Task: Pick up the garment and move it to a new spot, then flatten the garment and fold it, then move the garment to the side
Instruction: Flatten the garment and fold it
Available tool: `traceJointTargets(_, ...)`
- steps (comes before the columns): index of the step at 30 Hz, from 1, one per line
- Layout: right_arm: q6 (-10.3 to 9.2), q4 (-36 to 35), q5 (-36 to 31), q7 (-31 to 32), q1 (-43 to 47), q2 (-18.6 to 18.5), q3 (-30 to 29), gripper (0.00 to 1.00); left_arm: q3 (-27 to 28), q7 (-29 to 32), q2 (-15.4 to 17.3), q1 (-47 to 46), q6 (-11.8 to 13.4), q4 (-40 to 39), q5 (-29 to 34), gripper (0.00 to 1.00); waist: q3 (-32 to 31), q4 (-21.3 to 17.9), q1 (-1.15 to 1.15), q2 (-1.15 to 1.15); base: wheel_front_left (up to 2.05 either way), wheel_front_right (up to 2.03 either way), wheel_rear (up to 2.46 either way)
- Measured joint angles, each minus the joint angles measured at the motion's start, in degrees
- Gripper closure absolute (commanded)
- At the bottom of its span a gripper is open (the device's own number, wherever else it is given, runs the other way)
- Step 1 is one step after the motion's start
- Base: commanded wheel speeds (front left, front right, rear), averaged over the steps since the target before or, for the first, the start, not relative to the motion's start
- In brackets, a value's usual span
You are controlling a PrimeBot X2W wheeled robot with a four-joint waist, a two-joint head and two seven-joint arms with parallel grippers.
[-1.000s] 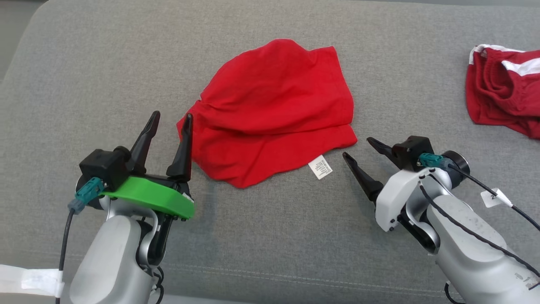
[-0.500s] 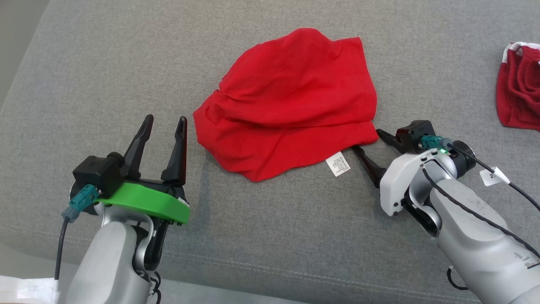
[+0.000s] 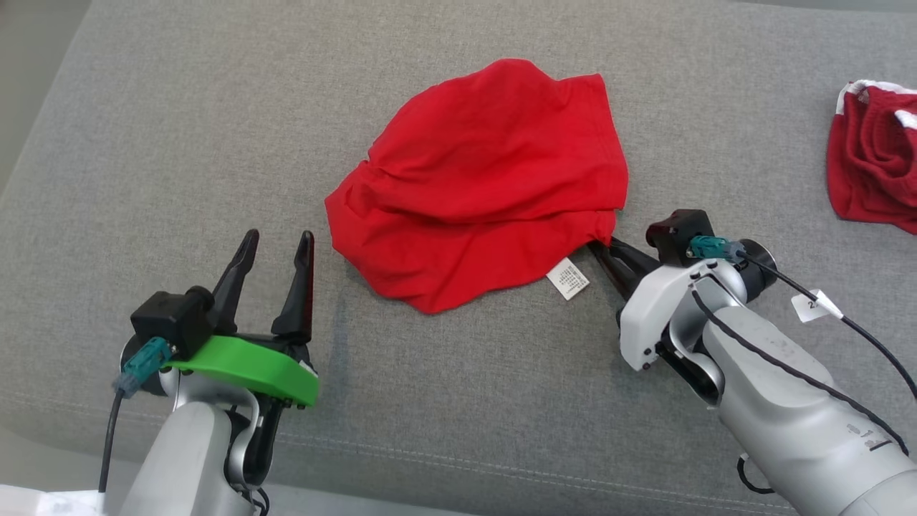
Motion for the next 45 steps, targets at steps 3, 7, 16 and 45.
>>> traceJointTargets(3, 0.0, -1.0, 1.1, -2.2, -0.4, 0.4, 0.2, 1.0, 0.0, 0.0, 0.1, 0.9, 0.0, 1.4, 0.0, 0.0, -0.7, -0.5, 0.0, 0.0, 0.0, 0.0, 0.0)
traceJointTargets(7, 0.0, -3.3, 2.4, -5.3, -2.5, 0.5, -0.3, 1.0, -0.2, 0.0, 0.3, 1.6, 0.0, 2.6, 0.0, 0.0, -1.9, -1.5, 0.0, 0.0, 0.0, 0.0, 0.0)
traceJointTargets(16, 0.0, -8.6, 5.0, -6.8, -8.0, 0.9, 1.3, 1.0, -4.0, 0.0, 0.4, 1.9, -0.1, 4.4, 0.4, 0.0, -5.1, -3.9, 0.0, 0.0, 0.0, 0.0, 0.0)
traceJointTargets(45, 0.01, -11.7, 14.5, -2.9, -30.9, -0.3, 5.6, 1.0, -19.8, 4.9, -1.8, -0.1, -0.3, 5.2, -1.3, 0.0, -9.6, -3.7, 0.0, 0.0, 0.0, 0.0, 0.0)
